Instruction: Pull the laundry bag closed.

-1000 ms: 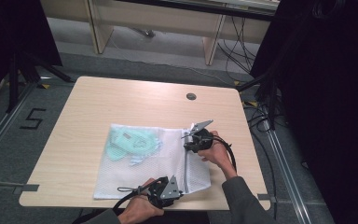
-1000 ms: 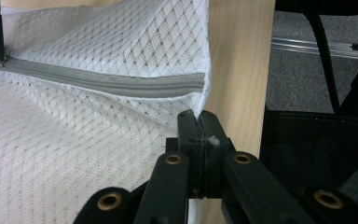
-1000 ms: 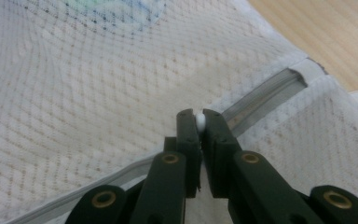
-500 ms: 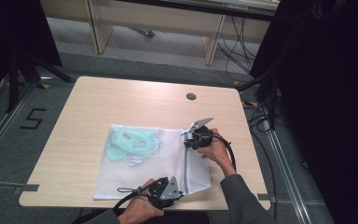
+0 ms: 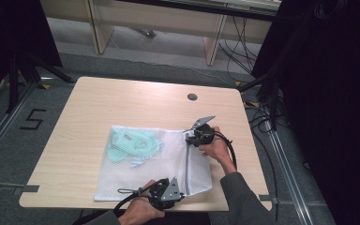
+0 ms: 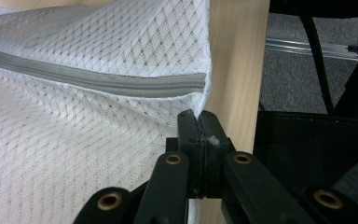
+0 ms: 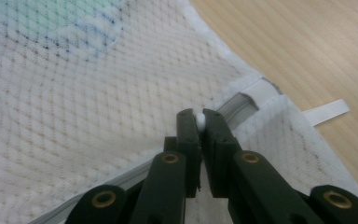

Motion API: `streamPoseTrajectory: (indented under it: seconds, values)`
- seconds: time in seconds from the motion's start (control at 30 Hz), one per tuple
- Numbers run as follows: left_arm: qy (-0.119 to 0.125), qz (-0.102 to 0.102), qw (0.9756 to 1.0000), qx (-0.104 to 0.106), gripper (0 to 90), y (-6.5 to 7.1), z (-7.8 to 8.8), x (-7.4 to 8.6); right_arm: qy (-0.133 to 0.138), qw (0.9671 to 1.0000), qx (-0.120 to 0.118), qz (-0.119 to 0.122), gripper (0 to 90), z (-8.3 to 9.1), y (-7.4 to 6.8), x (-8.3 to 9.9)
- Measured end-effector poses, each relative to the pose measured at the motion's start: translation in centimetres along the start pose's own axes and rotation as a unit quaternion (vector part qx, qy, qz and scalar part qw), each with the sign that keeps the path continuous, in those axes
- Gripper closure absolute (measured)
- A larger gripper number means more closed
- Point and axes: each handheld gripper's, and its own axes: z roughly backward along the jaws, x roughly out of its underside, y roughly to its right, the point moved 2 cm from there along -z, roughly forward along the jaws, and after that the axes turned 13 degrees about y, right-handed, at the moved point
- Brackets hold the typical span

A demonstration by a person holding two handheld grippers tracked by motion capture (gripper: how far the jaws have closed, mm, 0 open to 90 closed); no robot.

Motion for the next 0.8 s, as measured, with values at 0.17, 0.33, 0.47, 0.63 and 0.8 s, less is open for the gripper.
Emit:
streamPoseTrajectory:
  seconds: [0.17, 0.33, 0.47, 0.63, 0.8]
  values:
    - [0.000, 0.000, 1.0000, -0.001, 89.1, 0.0, 0.0, 0.0, 0.001, 1.0000, 0.008, 0.000, 86.3, 0.1, 0.2, -0.3]
    - [0.004, 0.008, 1.0000, -0.004, 89.1, 0.0, 0.0, 0.1, 0.001, 0.9999, 0.013, 0.006, 86.2, -0.3, 0.6, -0.4]
    - [-0.003, 0.000, 1.0000, 0.003, 89.1, 0.2, 0.0, 0.2, 0.004, 0.9999, 0.016, 0.001, 86.2, -0.2, 0.9, -0.5]
    - [-0.003, 0.001, 1.0000, 0.003, 89.1, 0.2, 0.1, 0.1, 0.005, 0.9999, 0.014, 0.003, 86.2, -0.4, 1.1, -0.5]
    - [0.005, 0.011, 0.9999, -0.004, 89.1, 0.2, 0.0, 0.1, 0.003, 0.9999, 0.016, -0.001, 86.2, -0.5, 1.2, -0.5]
